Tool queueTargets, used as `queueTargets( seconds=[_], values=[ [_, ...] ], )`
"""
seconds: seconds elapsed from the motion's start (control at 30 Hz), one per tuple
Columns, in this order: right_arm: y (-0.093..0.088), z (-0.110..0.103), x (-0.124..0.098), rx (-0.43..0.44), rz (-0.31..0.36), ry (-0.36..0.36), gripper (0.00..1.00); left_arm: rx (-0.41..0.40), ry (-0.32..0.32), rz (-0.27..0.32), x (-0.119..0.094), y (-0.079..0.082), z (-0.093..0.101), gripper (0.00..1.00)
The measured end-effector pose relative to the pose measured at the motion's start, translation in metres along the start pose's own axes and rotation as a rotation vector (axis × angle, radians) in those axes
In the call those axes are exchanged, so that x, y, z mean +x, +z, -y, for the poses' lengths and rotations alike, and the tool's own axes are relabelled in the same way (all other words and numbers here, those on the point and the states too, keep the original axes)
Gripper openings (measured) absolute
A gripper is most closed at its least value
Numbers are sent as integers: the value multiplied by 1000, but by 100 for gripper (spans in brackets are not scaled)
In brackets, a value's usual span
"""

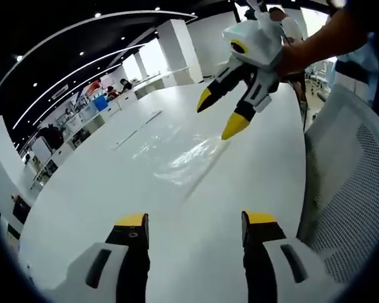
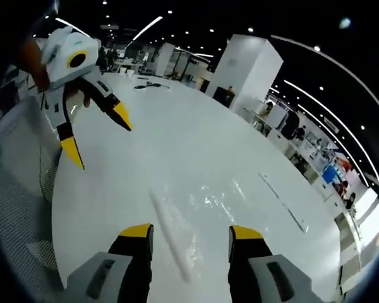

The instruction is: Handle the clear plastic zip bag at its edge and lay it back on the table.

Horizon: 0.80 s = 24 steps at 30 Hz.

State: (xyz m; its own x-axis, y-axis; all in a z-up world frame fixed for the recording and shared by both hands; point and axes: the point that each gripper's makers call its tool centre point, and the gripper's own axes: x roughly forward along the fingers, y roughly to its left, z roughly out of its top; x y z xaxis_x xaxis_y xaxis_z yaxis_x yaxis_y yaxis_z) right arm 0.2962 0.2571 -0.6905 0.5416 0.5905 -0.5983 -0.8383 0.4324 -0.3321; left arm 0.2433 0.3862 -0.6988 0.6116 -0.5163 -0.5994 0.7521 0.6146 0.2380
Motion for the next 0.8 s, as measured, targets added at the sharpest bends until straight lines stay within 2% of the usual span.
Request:
queueTargets(
  seconds=[0.23,0.43,0.63,0.8],
  values=[
    [-1,0,-7,55,20,-14,55,-40,-2,7,1,1,0,72],
    [3,5,-15,120,66,-49,68,-84,4,23,1,2,-2,81],
    [-1,3,-21,165,66,-58,77,-98,2,28,-1,1,-1,86],
    [-6,2,-28,244,93,-80,85,-122,8,37,-3,2,-2,93]
  ],
)
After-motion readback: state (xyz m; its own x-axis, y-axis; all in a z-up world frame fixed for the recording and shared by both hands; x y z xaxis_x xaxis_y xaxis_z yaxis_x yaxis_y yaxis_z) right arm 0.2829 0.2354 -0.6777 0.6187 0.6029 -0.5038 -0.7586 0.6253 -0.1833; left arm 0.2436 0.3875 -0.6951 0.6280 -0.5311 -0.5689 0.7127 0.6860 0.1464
